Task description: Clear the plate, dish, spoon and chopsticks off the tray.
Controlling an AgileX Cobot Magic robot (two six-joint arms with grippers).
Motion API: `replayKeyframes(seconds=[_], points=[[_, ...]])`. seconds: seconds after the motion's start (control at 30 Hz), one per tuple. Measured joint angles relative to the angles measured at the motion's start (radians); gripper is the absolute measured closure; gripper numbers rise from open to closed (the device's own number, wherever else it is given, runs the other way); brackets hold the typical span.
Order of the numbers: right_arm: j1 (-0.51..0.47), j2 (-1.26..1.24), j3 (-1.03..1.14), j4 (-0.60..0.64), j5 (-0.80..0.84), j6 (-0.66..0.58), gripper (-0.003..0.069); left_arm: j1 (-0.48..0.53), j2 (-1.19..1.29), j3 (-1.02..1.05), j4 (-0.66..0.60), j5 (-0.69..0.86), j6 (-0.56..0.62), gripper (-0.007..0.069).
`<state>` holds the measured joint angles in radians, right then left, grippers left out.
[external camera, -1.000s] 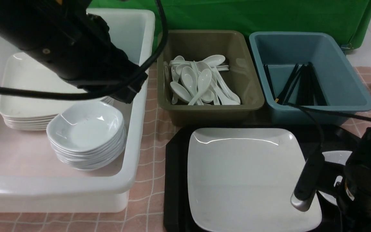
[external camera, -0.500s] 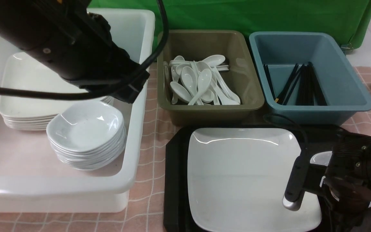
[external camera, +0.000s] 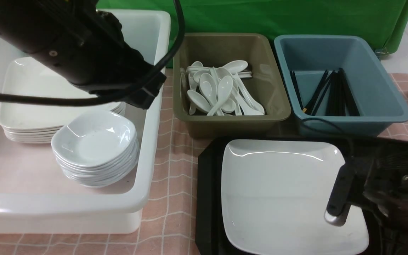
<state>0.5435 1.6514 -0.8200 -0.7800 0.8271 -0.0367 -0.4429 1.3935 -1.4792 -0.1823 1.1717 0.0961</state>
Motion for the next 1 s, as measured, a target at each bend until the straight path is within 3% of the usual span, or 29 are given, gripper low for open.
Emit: replayKeyframes(seconds=[0.3,0.47,0.53,0.67,0.7,0.8,0.83,0.9,0.93,1.0], points=[[-0.002,-0.241,-0.190,0.119,0.049,-0.013,0.0578,0.000,0.000,-0.001,0.083,-0.029,-0.002,0.0618],[-0.002,-0.338,-0.405,0.438,0.053,-0.172,0.0578,0.039,-0.014,-0.080,0.225,0.019,-0.055,0.0618],[0.000,-0.335,-0.495,0.647,0.054,-0.288,0.0578,0.097,-0.029,-0.119,0.228,0.034,-0.059,0.0618],[0.059,-0.267,-0.630,0.905,0.045,-0.438,0.0578,0.290,-0.066,-0.142,0.202,0.040,-0.059,0.0618],[0.059,-0.261,-0.636,0.912,0.043,-0.444,0.0578,0.302,-0.068,-0.142,0.197,0.040,-0.055,0.0618],[0.176,-0.125,-0.758,0.970,-0.012,-0.527,0.0578,0.539,-0.088,-0.142,0.054,0.048,-0.014,0.0618],[0.189,-0.116,-0.766,0.971,-0.017,-0.532,0.0578,0.553,-0.090,-0.142,0.033,0.048,-0.010,0.0618],[0.265,0.015,-0.863,0.979,-0.081,-0.591,0.0578,0.722,-0.094,-0.142,-0.116,0.049,0.006,0.0618],[0.271,0.026,-0.871,0.979,-0.087,-0.597,0.0578,0.734,-0.094,-0.142,-0.116,0.049,0.006,0.0618],[0.332,0.142,-0.959,0.981,-0.151,-0.654,0.0578,0.843,-0.094,-0.142,-0.243,0.049,0.018,0.0618]])
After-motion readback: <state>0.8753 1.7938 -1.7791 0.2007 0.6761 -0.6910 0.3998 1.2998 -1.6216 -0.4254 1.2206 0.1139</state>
